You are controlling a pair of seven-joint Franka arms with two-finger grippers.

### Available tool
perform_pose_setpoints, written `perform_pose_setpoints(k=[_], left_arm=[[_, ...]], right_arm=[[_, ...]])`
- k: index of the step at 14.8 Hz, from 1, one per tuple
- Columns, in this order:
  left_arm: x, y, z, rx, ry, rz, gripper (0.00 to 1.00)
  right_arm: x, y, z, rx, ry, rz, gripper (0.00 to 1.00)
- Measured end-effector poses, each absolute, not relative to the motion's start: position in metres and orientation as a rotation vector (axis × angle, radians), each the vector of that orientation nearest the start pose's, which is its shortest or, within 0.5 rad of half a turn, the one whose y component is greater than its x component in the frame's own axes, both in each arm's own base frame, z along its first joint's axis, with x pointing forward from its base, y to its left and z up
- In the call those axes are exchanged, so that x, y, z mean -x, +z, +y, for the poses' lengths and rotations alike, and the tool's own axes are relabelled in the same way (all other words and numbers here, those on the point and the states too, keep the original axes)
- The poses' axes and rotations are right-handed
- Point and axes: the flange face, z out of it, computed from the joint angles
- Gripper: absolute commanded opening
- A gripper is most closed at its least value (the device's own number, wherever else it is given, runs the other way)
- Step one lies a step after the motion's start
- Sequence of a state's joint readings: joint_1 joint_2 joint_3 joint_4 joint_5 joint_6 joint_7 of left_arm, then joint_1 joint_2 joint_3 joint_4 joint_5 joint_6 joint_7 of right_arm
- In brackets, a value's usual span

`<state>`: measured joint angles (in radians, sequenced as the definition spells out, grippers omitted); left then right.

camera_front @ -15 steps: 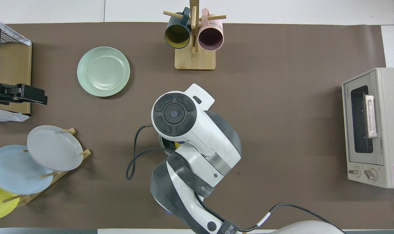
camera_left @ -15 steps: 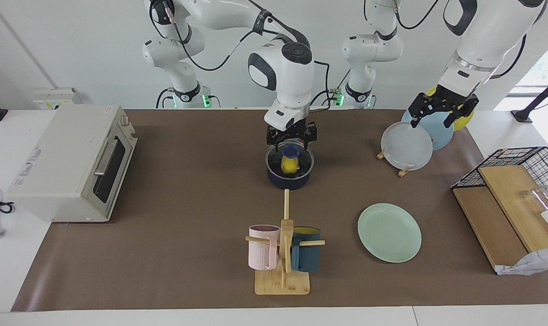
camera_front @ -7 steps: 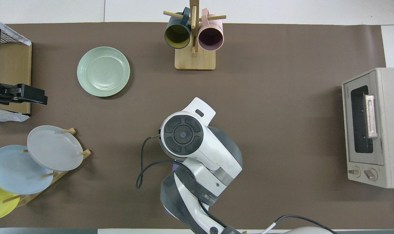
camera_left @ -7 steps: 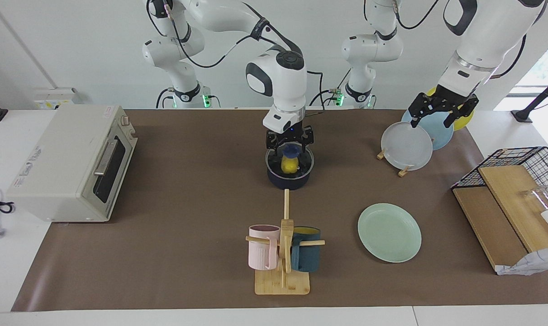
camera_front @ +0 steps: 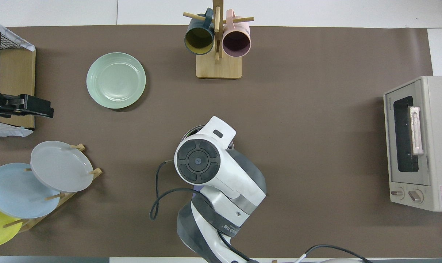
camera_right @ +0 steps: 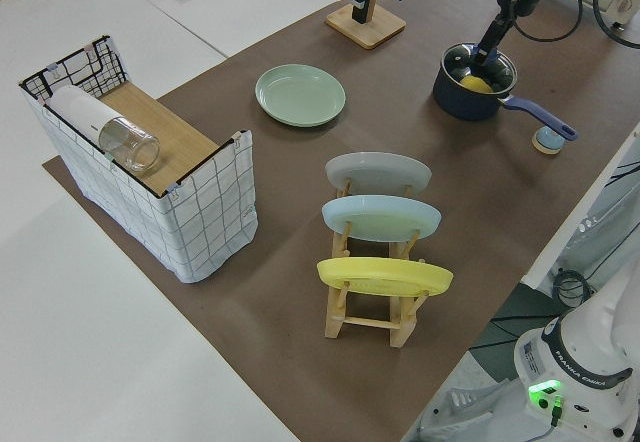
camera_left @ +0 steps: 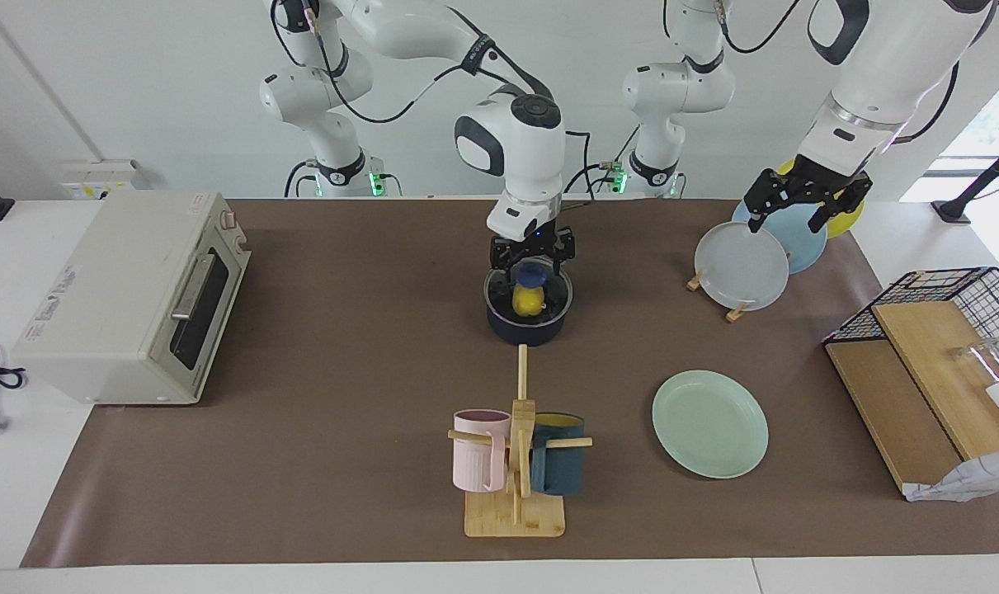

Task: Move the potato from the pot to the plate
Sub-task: 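Grasp the lid knob with the right gripper and lift the lid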

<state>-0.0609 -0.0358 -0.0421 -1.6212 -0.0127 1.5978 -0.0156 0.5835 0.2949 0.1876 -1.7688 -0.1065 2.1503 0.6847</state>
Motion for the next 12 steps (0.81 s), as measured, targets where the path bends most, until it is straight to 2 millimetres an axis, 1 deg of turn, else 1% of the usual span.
perform_pose_setpoints(k=[1, 3, 6, 9, 10, 11, 12], left_arm=[[-0.5425, 0.6227, -0.0581, 3.150, -0.018, 0.138, 1.00], [-0.5424, 0.6227, -0.0588, 3.150, -0.018, 0.140, 1.00], [-0.5425, 0.6227, -0.0584, 3.150, -0.018, 0.139, 1.00], [-0.5425, 0.6227, -0.0584, 3.150, -0.018, 0.139, 1.00], [-0.5425, 0.6227, -0.0584, 3.150, -0.018, 0.139, 1.00], [-0.5425, 0.6227, -0.0584, 3.150, -0.018, 0.139, 1.00], [-0.5425, 0.6227, -0.0583, 3.150, -0.018, 0.139, 1.00]], right_arm=[[-0.4720, 0.4060, 0.4394, 3.097, -0.151, -0.212, 0.92], [-0.4724, 0.4060, 0.4395, 3.095, -0.159, -0.218, 0.87], [-0.4742, 0.4068, 0.4396, 3.083, -0.179, -0.231, 0.86], [-0.4756, 0.4064, 0.4382, 3.081, -0.183, -0.262, 0.80], [-0.4756, 0.4062, 0.4381, 3.081, -0.183, -0.265, 0.77], [-0.4756, 0.4062, 0.4381, 3.081, -0.183, -0.266, 0.71], [-0.4756, 0.4061, 0.4381, 3.081, -0.183, -0.267, 0.63]])
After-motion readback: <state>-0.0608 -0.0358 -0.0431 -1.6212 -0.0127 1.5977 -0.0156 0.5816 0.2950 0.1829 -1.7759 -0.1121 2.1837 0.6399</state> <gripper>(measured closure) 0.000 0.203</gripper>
